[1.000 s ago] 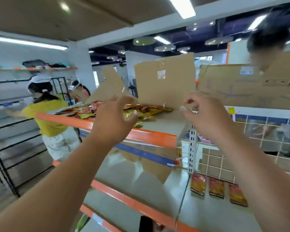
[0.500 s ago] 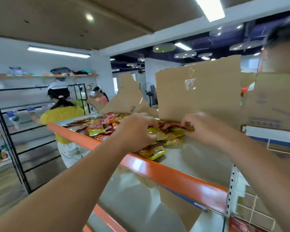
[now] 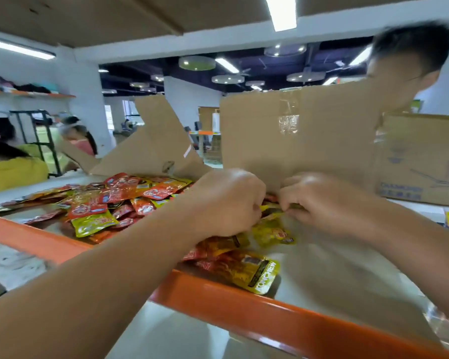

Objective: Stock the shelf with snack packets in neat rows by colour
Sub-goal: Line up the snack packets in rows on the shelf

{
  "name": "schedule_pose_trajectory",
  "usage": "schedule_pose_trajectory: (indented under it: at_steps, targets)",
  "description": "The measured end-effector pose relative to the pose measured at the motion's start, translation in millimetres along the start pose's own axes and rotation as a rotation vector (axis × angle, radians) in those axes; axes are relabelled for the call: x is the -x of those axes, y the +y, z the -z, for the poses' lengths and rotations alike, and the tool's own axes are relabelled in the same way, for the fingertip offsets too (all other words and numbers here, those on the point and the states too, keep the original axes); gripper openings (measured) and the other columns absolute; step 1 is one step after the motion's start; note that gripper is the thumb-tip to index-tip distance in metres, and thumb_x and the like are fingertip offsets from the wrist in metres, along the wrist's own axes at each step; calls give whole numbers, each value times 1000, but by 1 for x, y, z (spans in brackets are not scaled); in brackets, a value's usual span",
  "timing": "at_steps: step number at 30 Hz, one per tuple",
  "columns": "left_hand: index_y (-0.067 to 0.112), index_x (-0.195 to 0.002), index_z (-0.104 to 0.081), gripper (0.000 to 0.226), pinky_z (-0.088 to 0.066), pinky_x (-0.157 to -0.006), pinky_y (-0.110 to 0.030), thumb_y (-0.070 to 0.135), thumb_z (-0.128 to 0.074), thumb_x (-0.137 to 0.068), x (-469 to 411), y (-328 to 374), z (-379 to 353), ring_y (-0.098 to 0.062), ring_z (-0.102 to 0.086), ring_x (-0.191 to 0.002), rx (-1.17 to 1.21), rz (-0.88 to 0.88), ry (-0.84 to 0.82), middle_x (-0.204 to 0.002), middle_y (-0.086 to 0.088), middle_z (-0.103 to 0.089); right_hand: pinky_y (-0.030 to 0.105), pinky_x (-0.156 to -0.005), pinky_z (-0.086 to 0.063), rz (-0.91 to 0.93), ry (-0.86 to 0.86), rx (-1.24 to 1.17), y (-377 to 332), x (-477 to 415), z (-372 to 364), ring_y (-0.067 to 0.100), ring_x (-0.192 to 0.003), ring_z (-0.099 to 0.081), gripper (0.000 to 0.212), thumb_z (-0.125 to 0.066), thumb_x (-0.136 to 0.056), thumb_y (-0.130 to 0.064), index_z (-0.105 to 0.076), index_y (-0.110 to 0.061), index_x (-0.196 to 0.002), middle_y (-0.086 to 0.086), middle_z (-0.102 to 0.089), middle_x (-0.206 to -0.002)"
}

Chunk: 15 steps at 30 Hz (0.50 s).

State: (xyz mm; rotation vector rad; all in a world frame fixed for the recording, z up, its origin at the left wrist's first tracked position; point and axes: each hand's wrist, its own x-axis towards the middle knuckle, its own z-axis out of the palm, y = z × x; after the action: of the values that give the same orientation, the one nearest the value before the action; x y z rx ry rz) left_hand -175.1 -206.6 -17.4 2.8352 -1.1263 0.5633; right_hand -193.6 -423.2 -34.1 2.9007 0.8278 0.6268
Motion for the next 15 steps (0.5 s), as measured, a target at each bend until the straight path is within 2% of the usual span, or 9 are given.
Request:
schedule_pose_trajectory:
  at_steps: [2, 3, 5, 6, 8, 10, 12, 14, 15]
  targets:
    - [24, -80, -63, 14, -48, -63, -30, 22, -57, -92, -11, -16, 11, -14, -60, -76, 203, -16, 53, -80, 9, -60, 34, -60, -45, -78, 32, -26, -12, 2, 27, 10, -69, -54, 12, -62, -85, -17, -56, -23, -76, -11, -55, -72]
    - [27, -78, -62, 18, -45, -59, -27, 21, -57, -95, -17, -23, 16, -7, -59, -69, 290, -36, 75, -78, 11, -60, 26, -59, -42, -142, 37, -70, -18, 4, 41, 3, -64, -51, 15, -63, -88, -14, -57, -24, -77, -12, -54, -67]
    - [30, -78, -64, 21, -40, -53, -19, 23, -60, -98, -29, -36, 28, 0, -54, -60, 416, -103, 102, -76, 12, -60, 17, -54, -35, -278, 42, -200, -25, 6, 63, 2, -57, -46, 18, -66, -89, -13, -59, -23, -76, -9, -54, -62]
    - [28, -83, -67, 17, -39, -52, -16, 24, -61, -98, -36, -40, 31, 0, -53, -62, 440, -130, 105, -78, 11, -62, 21, -54, -34, -351, 73, -287, -27, 8, 71, 4, -55, -43, 17, -68, -88, -14, -60, -22, -76, -6, -55, -62]
    - [22, -91, -73, 12, -42, -60, -22, 25, -63, -97, -51, -46, 27, -8, -57, -71, 450, -157, 73, -82, 8, -65, 31, -55, -33, -530, 170, -473, -31, 12, 74, 12, -57, -42, 11, -70, -80, -23, -62, -16, -78, 1, -55, -63]
    - [26, -94, -73, 8, -47, -68, -23, 28, -66, -97, -64, -51, 7, -11, -60, -81, 439, -170, -30, -82, 14, -64, 31, -54, -33, -715, 179, -477, -32, 17, 63, 15, -58, -45, 20, -68, -74, -31, -64, -13, -80, 3, -55, -65]
    - [34, -109, -72, 15, -52, -85, -28, 39, -68, -95, -67, -51, -14, -15, -63, -95, 318, -193, -186, -97, 16, -65, 29, -54, -41, -887, -52, -360, -37, 23, 42, 14, -61, -53, 20, -72, -86, -36, -65, -19, -95, -3, -60, -73]
    - [35, -130, -66, 39, -50, -94, -31, 52, -64, -95, -63, -46, -22, -20, -62, -113, 152, -257, -316, -123, 11, -64, 24, -62, -45, -938, -302, -172, -45, 26, 25, 8, -71, -57, 21, -68, -90, -45, -59, -35, -105, -11, -61, -85]
    - [33, -133, -64, 45, -50, -95, -31, 57, -61, -96, -59, -41, -20, -21, -61, -116, 130, -267, -335, -129, 8, -63, 22, -65, -45, -928, -362, -111, -49, 26, 19, 4, -75, -56, 25, -67, -89, -52, -57, -40, -108, -15, -58, -87]
